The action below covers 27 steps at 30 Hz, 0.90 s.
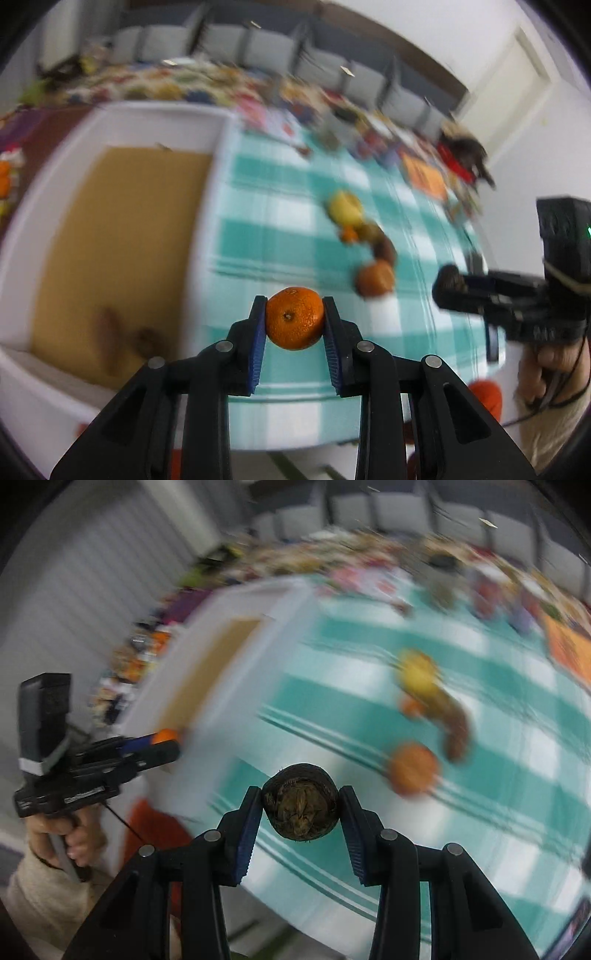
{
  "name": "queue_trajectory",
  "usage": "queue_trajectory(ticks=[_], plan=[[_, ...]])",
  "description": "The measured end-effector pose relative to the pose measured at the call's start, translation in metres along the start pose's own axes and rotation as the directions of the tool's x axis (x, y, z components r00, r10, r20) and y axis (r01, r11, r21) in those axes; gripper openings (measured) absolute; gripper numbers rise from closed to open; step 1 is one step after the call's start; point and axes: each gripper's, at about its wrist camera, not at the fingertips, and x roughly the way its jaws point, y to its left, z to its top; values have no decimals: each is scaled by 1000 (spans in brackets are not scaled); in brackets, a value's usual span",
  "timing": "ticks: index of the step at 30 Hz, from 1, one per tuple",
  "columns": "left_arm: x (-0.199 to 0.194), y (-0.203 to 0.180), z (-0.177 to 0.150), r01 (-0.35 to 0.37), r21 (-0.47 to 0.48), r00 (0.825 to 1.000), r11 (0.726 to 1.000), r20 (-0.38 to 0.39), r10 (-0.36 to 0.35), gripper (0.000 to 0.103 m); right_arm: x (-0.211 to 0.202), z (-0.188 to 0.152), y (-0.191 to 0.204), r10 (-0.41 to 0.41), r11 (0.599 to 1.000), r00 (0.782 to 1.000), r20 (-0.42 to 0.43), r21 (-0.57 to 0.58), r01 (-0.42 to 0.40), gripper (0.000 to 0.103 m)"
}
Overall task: Organize fruits
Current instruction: 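Drop the orange and mangosteen into the box from both tools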
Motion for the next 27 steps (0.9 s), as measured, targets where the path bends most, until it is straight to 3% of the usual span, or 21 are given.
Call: queue_trajectory(ticks=[3,7,11,15,17,19,21,22,27], plan=[[-13,49,17,-92,-63,995,994,26,94,29,32,32,53,30,996,999,-14,-83,-31,43],[28,120,25,-200,-153,979,968,-75,190,29,93,49,110,25,983,998,-64,-181,-36,43],[73,156,20,-232,-199,964,952,-175,199,29,154,51,133,-33,972,987,-156,-234,-5,43],[96,174,13,-252,-226,955,941,-212,205,29,196,47,137,-102,960,973,-206,-277,43,43],[103,180,11,-261,-236,952,936,-221,210,30,204,44,139,-121,955,971,-207,-292,57,43],[104,186,11,-286,-242,946,927,-227,233,38,211,44,140,-141,951,970,-197,-299,77,44],[98,188,12,-298,-252,946,921,-209,249,60,208,47,139,-132,955,975,-176,-286,78,45],[90,188,14,-302,-260,948,917,-183,260,62,203,52,139,-128,957,980,-155,-278,81,46],[46,167,25,-275,-271,961,923,-44,273,75,140,60,131,-111,958,992,54,-260,121,65]])
